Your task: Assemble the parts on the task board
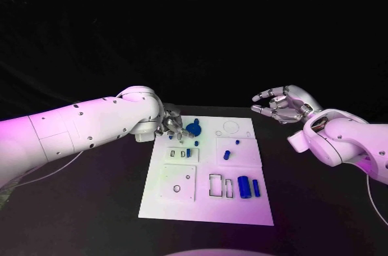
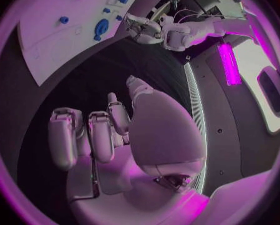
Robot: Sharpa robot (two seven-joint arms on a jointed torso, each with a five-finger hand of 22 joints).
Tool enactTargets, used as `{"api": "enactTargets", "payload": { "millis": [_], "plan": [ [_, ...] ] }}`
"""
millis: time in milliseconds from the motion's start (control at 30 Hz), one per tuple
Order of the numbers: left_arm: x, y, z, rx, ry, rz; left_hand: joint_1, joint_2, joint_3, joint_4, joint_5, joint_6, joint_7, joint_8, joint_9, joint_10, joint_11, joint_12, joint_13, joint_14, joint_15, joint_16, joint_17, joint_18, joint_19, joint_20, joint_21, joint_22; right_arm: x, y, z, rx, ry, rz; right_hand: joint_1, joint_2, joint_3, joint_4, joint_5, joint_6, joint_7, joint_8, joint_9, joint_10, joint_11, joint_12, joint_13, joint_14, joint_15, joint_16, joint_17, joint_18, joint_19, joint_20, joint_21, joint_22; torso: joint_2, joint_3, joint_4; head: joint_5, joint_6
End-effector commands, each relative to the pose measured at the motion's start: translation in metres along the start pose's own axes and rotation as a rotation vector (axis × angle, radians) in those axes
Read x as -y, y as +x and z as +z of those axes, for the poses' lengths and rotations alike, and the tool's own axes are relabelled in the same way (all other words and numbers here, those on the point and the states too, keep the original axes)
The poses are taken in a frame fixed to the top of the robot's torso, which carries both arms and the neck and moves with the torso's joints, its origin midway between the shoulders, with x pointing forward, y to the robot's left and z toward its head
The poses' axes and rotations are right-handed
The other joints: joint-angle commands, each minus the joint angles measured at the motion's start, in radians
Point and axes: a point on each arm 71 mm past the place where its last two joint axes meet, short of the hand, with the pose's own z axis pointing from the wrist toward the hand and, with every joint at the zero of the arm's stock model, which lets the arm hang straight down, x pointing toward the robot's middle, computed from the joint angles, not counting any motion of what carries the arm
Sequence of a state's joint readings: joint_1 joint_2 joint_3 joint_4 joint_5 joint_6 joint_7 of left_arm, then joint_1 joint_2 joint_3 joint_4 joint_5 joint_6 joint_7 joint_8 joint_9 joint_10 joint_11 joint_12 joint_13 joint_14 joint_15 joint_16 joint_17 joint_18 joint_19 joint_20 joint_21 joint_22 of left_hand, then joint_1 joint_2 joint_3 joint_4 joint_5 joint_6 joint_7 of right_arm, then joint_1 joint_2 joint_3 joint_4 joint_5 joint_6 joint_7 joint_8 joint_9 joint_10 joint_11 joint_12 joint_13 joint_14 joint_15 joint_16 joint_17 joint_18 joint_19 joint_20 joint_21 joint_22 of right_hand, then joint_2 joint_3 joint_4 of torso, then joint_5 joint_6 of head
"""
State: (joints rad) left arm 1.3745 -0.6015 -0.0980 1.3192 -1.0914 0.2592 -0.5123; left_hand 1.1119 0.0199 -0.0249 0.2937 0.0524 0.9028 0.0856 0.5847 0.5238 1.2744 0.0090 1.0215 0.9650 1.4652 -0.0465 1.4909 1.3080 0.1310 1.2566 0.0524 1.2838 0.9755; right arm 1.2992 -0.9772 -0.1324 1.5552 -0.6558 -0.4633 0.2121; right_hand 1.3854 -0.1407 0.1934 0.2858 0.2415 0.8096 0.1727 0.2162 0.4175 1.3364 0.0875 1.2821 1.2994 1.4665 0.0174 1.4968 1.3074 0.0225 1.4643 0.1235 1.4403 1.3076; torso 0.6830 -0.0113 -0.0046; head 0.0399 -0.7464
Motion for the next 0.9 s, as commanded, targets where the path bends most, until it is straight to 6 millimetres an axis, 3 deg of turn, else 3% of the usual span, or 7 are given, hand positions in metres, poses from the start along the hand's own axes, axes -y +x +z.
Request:
{"api": "enactTargets", "payload": {
  "millis": [33, 367, 567, 900],
  "plan": [
    [0.005, 0.004, 0.002, -0.052, -0.012, 0.026, 0.008, 0.007, -0.003, 0.000, 0.000, -0.007, -0.003, 0.006, 0.001, -0.003, 0.001, 0.009, 0.003, 0.074, -0.005, 0.005, 0.150, -0.019, 0.007, 0.002, 0.005, 0.004, 0.000, 0.002, 0.001, -0.004, 0.000, -0.007, -0.008, -0.002, -0.002, 0.000, 0.003, -0.009, 0.001, 0.005, -0.001, 0.004, -0.001, 0.000, -0.001, 0.060, -0.006, -0.005, 0.090, 0.014, 0.021, -0.007, -0.004, 0.170, 0.002, -0.0002, -0.0010, 0.002, -0.001],
    [0.013, 0.014, 0.009, -0.105, -0.014, 0.049, 0.019, 0.017, 0.001, 0.000, 0.000, -0.010, -0.002, 0.007, 0.005, -0.008, 0.001, 0.010, 0.005, 0.074, -0.004, 0.005, 0.150, -0.020, 0.006, 0.003, 0.010, 0.010, 0.000, 0.004, 0.003, -0.005, 0.001, -0.008, -0.003, -0.003, 0.003, -0.003, 0.035, -0.014, 0.000, 0.013, -0.003, -0.002, -0.002, -0.007, -0.009, 0.060, -0.007, -0.009, 0.085, 0.016, 0.016, -0.008, -0.013, 0.164, 0.004, -0.0018, -0.0015, 0.001, -0.004],
    [0.015, 0.017, 0.011, -0.121, -0.012, 0.051, 0.024, 0.019, 0.003, 0.000, 0.000, -0.012, -0.002, 0.006, 0.007, -0.009, 0.001, 0.011, 0.006, 0.074, -0.004, 0.005, 0.151, -0.020, 0.006, 0.003, 0.012, 0.013, 0.001, 0.004, 0.004, -0.003, 0.001, -0.009, -0.002, -0.003, 0.003, -0.003, 0.037, -0.015, 0.000, 0.014, -0.003, -0.004, -0.002, -0.009, -0.011, 0.059, -0.008, -0.010, 0.083, 0.017, 0.014, -0.008, -0.017, 0.161, 0.004, -0.0009, -0.0016, 0.001, -0.007],
    [0.017, 0.021, 0.012, -0.149, -0.008, 0.055, 0.042, 0.023, 0.012, -0.001, 0.001, -0.014, -0.002, 0.007, 0.011, -0.009, 0.001, 0.018, 0.013, 0.075, -0.004, 0.009, 0.156, -0.021, 0.005, 0.004, 0.018, 0.020, 0.001, 0.005, 0.004, -0.002, 0.000, -0.009, -0.002, -0.003, 0.004, -0.003, 0.040, -0.016, 0.000, 0.015, -0.003, -0.006, -0.002, -0.011, -0.013, 0.058, -0.008, -0.011, 0.080, 0.018, 0.011, -0.008, -0.021, 0.159, 0.005, -0.0028, -0.0006, -0.003, -0.011]
  ]
}}
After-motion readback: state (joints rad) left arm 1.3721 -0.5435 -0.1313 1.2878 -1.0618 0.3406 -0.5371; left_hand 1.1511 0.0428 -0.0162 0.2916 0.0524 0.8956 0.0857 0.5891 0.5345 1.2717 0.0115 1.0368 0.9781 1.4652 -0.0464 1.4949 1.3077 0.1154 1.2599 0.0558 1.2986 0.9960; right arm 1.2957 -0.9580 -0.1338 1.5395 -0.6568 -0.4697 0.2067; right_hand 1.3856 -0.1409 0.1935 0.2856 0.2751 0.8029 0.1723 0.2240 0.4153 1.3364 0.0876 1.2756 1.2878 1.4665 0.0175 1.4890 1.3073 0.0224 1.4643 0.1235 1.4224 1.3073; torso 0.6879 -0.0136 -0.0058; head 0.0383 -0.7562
